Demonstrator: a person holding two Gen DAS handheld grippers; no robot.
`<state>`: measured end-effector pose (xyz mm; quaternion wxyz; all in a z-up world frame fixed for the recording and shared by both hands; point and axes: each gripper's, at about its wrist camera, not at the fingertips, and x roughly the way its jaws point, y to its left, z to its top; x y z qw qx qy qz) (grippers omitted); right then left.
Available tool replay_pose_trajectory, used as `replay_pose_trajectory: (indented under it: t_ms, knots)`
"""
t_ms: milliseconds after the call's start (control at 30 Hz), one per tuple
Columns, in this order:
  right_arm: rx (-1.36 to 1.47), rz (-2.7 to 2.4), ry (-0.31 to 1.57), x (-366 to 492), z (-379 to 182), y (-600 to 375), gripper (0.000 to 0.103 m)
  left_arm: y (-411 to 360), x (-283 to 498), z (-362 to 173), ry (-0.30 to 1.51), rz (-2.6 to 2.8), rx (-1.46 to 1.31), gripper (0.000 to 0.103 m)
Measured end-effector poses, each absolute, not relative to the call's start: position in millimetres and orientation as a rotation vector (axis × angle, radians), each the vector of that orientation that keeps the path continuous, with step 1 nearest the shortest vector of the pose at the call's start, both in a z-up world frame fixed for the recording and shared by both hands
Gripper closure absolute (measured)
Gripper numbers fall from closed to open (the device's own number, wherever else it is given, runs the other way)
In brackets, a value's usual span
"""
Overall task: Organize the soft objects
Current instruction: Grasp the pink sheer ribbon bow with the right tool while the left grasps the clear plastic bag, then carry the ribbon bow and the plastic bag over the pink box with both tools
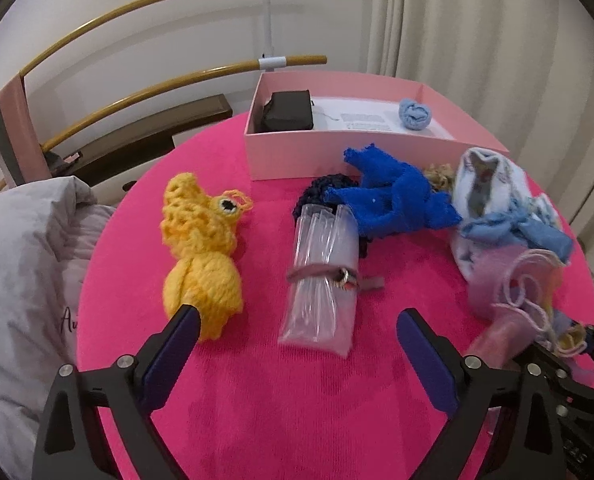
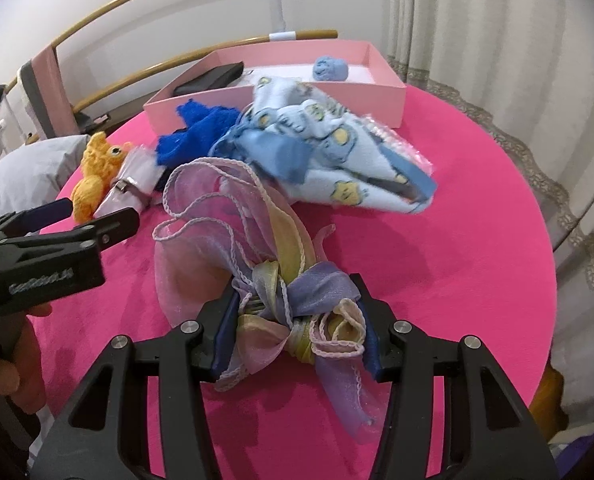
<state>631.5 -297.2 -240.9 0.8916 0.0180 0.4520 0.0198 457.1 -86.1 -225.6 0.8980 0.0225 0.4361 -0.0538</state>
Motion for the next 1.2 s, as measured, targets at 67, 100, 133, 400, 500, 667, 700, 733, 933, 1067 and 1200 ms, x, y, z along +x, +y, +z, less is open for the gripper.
replay_pose_trajectory:
  t_ms: [67,100,133,400,500,667,700,733,933,1067,1200]
  knots:
    - [0.043,0.038,0.937,632.9,-240.7,-300.2,0.055,-89.2,467.4,-231.1,0.905,-0.101,0.063,0.008]
    - [0.045,0.037,0.937,634.1,-241.0,-301.3,0.055,-90.8,472.8,-233.2,0.906,-0.1,0.067,0.01]
    - [0.048,0.038,0.938,635.5,-241.5,-302.6,0.055,-92.2,478.4,-236.6,0.914,-0.106,0.067,0.016]
    - [0.053,0.042,0.943,636.4,-242.9,-301.6,0.055,-89.1,488.5,-246.9,0.943,-0.169,0.043,0.063]
    - [0.051,0.044,0.942,635.5,-242.5,-300.5,0.055,-86.7,484.2,-249.5,0.943,-0.175,0.046,0.063]
    - [0.05,0.046,0.94,633.4,-241.4,-298.5,0.055,-84.6,487.8,-250.0,0.943,-0.182,0.029,0.066]
    - [0.049,0.047,0.939,632.8,-240.8,-297.3,0.055,-83.6,489.1,-250.6,0.945,-0.185,0.022,0.067]
    - [0.049,0.05,0.937,632.0,-239.6,-296.7,0.055,-82.7,487.7,-249.0,0.946,-0.187,0.015,0.069]
    - [0.061,0.074,0.933,627.5,-233.2,-294.0,0.055,-75.7,475.2,-239.5,0.936,-0.203,-0.017,0.07]
    - [0.068,0.096,0.929,623.8,-228.7,-290.5,0.056,-70.6,461.7,-231.4,0.921,-0.201,-0.021,0.07]
    - [0.061,0.108,0.918,619.9,-222.1,-283.7,0.056,-66.6,446.4,-220.6,0.903,-0.195,-0.016,0.07]
